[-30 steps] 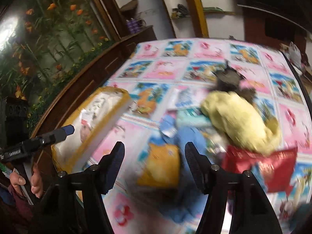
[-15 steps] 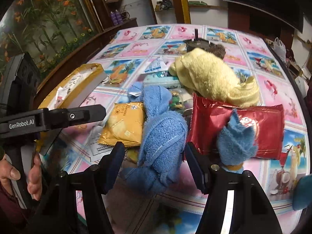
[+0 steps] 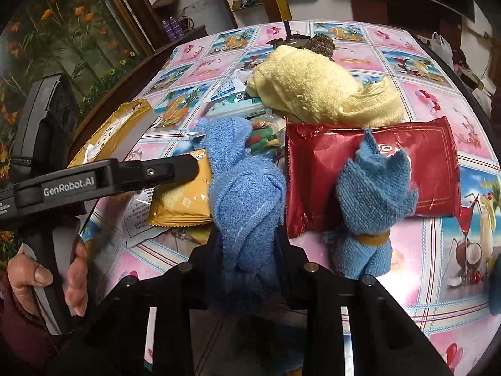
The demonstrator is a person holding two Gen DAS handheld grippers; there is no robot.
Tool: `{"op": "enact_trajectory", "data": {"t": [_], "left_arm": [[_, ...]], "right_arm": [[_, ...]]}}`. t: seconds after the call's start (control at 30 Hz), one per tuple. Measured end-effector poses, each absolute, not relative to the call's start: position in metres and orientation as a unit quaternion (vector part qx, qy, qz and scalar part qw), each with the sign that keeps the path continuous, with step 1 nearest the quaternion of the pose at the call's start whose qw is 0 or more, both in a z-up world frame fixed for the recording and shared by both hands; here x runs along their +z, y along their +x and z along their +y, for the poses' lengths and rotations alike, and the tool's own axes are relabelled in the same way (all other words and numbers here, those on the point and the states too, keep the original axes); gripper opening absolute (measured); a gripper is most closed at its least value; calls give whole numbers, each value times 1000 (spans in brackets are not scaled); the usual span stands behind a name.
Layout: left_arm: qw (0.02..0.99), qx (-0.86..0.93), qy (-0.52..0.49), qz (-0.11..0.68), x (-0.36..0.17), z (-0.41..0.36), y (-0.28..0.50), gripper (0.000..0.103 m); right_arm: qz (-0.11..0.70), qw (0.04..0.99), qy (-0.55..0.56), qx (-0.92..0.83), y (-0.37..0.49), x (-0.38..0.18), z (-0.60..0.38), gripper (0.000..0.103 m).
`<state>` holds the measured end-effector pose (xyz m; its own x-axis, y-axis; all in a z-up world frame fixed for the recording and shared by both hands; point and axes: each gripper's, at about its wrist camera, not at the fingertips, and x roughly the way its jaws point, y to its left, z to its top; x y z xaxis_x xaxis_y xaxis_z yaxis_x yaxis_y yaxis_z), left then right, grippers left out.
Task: Organize soft objects
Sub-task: 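Grasp the yellow snack bag with left tool while right grasps blue towel, then lift the yellow snack bag with left tool while right lifts blue towel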
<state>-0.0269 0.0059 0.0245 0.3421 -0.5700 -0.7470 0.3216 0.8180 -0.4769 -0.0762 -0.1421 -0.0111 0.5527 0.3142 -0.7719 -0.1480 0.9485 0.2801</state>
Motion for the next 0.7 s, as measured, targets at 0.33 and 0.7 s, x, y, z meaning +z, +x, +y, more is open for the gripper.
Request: {"op": "enact_trajectory", "data": {"t": [0.33, 0.7], "left_arm": [[858, -276, 6, 433, 40, -20, -60, 30], [842, -309, -31, 441, 46, -10, -64, 11]], "right_arm": [[452, 880, 75, 122, -76, -13, -137, 31], [451, 880, 80, 124, -82, -10, -139, 27]]}}
